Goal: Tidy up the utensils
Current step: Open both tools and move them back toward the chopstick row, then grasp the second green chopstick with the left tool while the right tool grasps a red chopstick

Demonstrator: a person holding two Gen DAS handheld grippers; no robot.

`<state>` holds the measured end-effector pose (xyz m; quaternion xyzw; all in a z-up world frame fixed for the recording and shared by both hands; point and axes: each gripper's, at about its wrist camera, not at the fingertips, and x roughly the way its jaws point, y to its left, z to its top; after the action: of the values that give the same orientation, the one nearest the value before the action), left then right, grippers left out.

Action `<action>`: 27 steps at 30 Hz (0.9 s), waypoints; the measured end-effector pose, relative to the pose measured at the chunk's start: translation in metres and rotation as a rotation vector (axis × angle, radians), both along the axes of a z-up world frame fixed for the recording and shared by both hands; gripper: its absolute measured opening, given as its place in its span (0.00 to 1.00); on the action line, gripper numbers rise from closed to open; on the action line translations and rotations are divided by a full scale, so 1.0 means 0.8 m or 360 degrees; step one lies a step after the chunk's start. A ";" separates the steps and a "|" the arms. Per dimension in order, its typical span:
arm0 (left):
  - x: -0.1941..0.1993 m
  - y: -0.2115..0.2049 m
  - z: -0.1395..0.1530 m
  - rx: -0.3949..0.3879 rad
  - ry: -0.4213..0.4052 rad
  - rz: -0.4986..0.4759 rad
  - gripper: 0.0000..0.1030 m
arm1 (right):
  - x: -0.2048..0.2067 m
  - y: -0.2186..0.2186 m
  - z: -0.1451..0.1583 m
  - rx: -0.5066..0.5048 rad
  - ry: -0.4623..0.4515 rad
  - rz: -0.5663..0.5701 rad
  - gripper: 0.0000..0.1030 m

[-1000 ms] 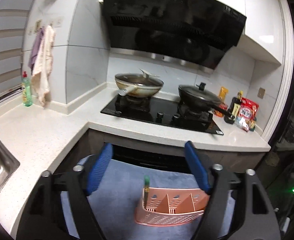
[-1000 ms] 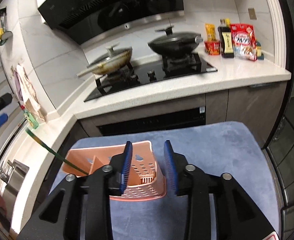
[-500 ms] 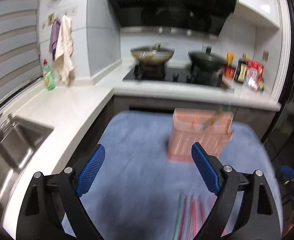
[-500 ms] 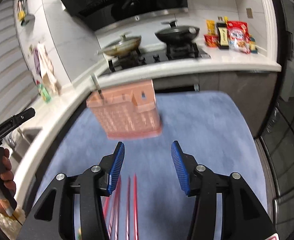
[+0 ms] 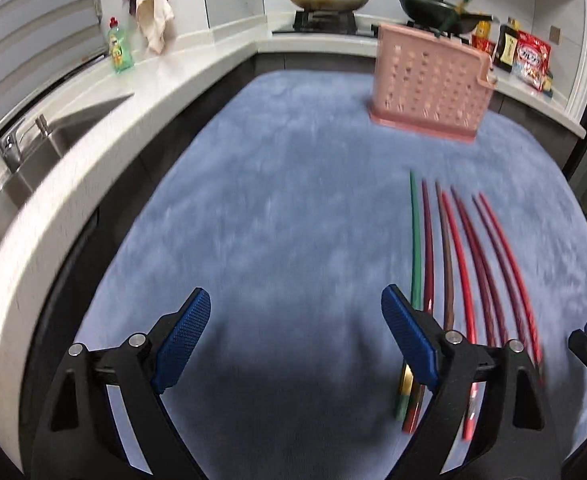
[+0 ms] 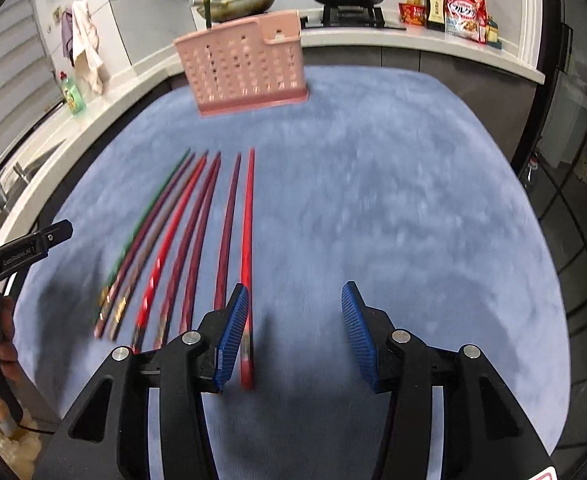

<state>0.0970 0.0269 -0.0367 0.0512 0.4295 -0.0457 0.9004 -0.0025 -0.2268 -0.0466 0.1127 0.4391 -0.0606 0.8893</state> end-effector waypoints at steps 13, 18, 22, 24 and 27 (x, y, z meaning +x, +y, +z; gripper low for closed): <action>-0.041 0.003 -0.029 -0.0031 0.0075 -0.0006 0.81 | -0.008 0.027 -0.025 0.0022 0.0045 0.0051 0.22; -0.046 0.008 -0.032 -0.0046 0.0088 0.0002 0.81 | -0.006 0.036 -0.030 0.0023 0.0059 0.0084 0.17; -0.047 0.007 -0.034 -0.0057 0.0098 -0.0003 0.81 | -0.003 0.039 -0.037 0.0000 0.0079 0.0088 0.14; -0.047 0.006 -0.034 -0.0062 0.0101 -0.0011 0.81 | -0.003 0.037 -0.039 0.0010 0.0076 0.0086 0.13; -0.048 0.003 -0.035 -0.0074 0.0112 -0.0021 0.81 | -0.003 0.036 -0.039 0.0000 0.0076 0.0087 0.10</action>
<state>0.0588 0.0294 -0.0647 0.0313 0.4593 -0.0633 0.8855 -0.0046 -0.1976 -0.0776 0.0991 0.4633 -0.0388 0.8798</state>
